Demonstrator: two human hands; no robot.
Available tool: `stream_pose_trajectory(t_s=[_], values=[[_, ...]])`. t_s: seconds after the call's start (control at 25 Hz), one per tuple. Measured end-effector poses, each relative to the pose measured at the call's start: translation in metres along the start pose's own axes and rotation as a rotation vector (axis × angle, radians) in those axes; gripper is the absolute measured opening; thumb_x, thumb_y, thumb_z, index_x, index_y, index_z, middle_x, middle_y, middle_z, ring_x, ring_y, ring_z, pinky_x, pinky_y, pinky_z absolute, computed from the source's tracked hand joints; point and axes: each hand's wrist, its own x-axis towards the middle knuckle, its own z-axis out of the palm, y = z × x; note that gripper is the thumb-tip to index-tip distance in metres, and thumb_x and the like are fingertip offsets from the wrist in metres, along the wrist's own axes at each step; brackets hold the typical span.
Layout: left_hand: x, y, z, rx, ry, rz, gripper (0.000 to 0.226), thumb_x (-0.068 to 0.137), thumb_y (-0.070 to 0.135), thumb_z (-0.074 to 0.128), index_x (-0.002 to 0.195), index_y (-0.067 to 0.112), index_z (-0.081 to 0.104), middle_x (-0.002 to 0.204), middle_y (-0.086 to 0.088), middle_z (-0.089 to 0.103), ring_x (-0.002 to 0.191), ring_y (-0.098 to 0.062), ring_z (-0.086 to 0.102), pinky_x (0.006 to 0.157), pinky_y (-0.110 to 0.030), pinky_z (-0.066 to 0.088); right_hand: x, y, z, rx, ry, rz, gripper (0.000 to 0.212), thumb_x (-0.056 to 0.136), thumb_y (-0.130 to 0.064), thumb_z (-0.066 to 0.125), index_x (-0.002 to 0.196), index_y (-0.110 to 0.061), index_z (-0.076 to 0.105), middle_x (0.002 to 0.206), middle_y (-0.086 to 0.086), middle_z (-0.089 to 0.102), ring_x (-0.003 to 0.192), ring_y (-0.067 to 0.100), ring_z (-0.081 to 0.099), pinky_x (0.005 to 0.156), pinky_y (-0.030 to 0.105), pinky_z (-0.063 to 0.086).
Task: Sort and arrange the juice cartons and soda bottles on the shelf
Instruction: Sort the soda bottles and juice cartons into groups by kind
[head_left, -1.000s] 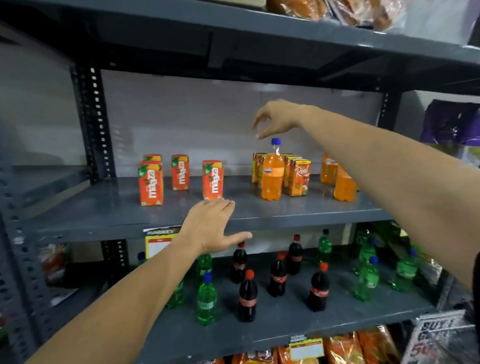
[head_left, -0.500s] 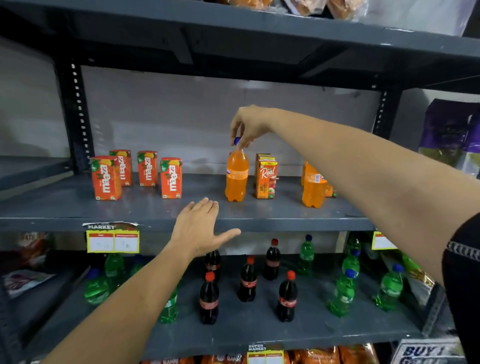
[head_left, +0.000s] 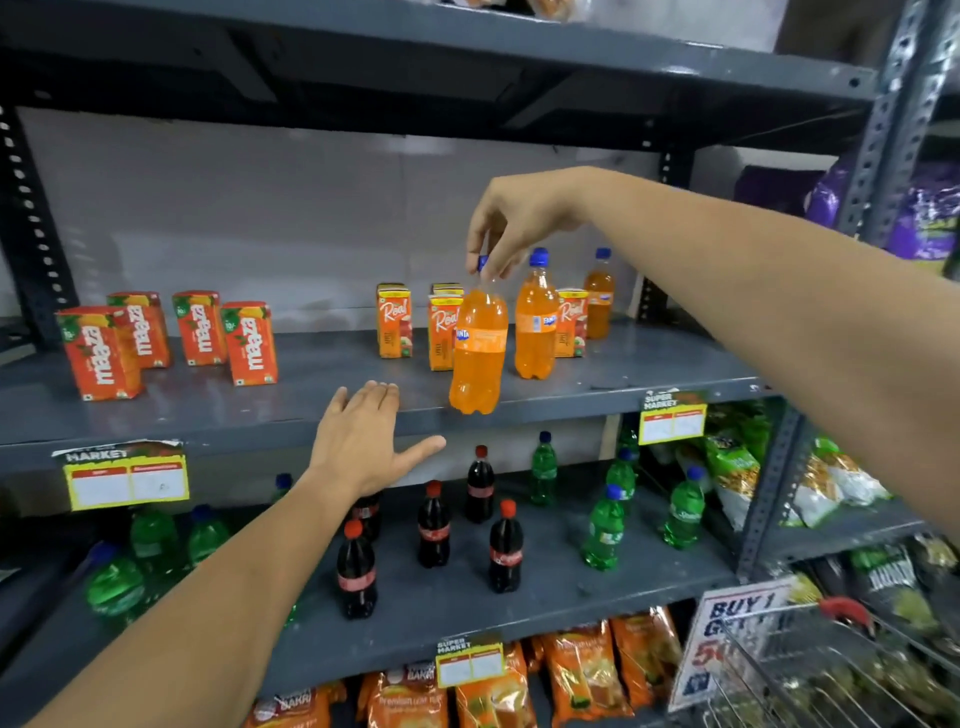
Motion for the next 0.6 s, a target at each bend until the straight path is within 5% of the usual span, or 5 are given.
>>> stream_pose_trajectory(t_s=[0.28,0.6], values=[[0.023,0.046,0.004,-0.005,0.001,0.042,0.105,0.072,0.085,0.005,0.142,0.012,0.032,0.148,-0.004,0.039,0.139,-0.019,0.029,0.115,-0.043,0.012,-0.053,0.095,-0.027,-0.012,-0.025,0.187,0.024,0.075,-0.012,0.077,0.098,-0.01,0.073,0.08,-0.002,0.077,0.078,0.011,0.073,0.07,0.021,0.057],[0.078,0.125,0.0,-0.004,0.067,0.087,0.108,0.07,0.087,0.005,0.137,0.01,0.041,0.144,-0.006,0.045,0.137,-0.02,0.033,0.115,-0.041,0.014,-0.065,0.22,-0.065,-0.083,0.063,0.306,0.017,0.075,-0.009,0.077,0.091,-0.012,0.074,0.089,0.007,0.075,0.08,0.016,0.073,0.075,0.027,0.058]])
